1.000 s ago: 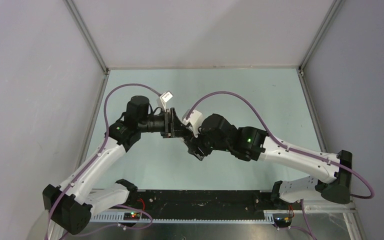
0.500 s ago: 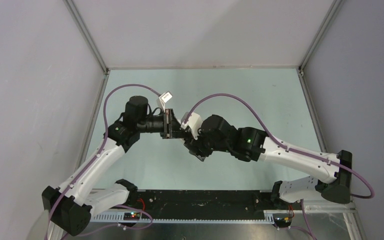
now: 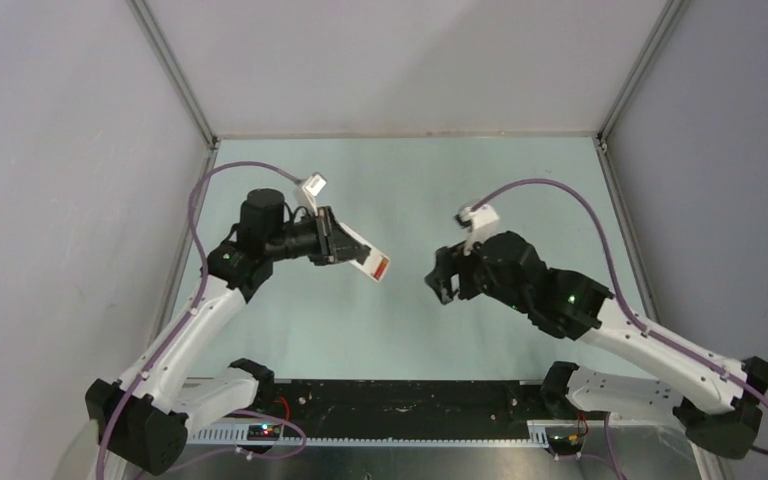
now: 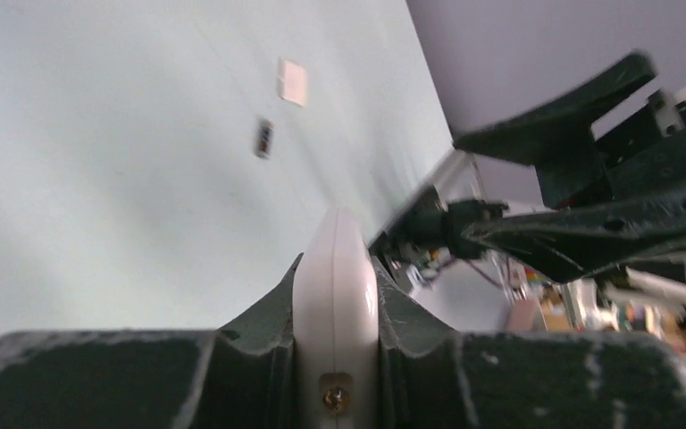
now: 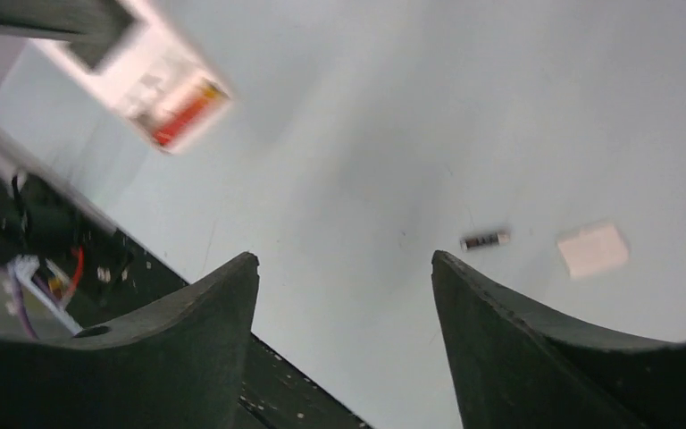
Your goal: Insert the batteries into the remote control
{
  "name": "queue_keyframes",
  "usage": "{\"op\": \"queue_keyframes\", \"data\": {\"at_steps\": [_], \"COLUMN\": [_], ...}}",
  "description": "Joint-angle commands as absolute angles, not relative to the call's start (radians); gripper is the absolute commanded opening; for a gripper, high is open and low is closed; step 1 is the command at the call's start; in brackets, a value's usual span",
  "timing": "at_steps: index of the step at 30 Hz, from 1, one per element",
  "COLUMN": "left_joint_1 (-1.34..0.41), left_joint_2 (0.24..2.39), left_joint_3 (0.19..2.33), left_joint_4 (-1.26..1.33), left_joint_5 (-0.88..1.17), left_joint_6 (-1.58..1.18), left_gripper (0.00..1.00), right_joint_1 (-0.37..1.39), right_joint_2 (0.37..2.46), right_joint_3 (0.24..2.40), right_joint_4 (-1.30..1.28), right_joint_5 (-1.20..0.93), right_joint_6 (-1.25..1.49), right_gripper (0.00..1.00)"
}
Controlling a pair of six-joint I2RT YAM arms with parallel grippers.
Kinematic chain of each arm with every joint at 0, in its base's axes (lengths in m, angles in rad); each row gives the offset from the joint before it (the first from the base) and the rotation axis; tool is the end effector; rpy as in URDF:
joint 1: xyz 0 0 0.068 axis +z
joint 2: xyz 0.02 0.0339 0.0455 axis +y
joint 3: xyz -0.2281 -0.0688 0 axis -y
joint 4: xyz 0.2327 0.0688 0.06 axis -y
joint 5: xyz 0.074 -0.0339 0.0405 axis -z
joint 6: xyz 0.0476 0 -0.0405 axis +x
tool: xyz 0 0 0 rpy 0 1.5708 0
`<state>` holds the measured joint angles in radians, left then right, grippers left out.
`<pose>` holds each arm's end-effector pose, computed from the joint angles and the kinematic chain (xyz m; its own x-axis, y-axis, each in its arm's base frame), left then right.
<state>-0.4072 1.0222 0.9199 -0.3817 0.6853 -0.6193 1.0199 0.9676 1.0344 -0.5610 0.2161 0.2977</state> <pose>0.2055 -0.1214 0.2925 -0.8245 -0.1338 -0.5498 0.4205 0.5052 -0.7536 0.1264 0.1862 0.3196 -0.4525 -0.1892 -0.8715 -0.6283 0.7611 0.1610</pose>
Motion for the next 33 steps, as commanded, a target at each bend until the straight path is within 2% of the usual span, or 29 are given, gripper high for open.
{"op": "queue_keyframes", "data": {"at_steps": [1,6,12,16,21,33], "left_joint_1": [-0.333,-0.322,-0.322,-0.322,-0.322,-0.322], "left_joint_2": [0.943,0.900,0.895,0.913,0.917,0.879], "left_joint_3": [0.916,0.901,0.878,0.870,0.861,0.844], "left_joint_4": [-0.355,-0.355,-0.353,-0.354,-0.347,-0.349], "left_joint_5": [0.508,0.443,0.434,0.448,0.466,0.511], "left_joint_6": [-0.588,-0.574,-0.568,-0.563,-0.538,-0.483], "left_gripper": [0.00,0.00,0.00,0.00,0.00,0.00], "right_joint_1": [0.927,0.812,0.731,0.708,0.714,0.730], "right_joint_2": [0.915,1.016,1.262,1.389,1.500,1.672], "right_joint_3": [0.905,0.862,0.900,0.916,0.948,1.058], "right_joint_4": [-0.617,-0.688,-0.676,-0.664,-0.632,-0.706], "right_joint_5": [0.347,0.382,0.357,0.319,0.299,0.341], "right_joint_6": [0.669,0.958,1.079,1.140,1.156,1.244], "right_gripper": [0.72,0.55,0.43,0.40,0.32,0.30]}}
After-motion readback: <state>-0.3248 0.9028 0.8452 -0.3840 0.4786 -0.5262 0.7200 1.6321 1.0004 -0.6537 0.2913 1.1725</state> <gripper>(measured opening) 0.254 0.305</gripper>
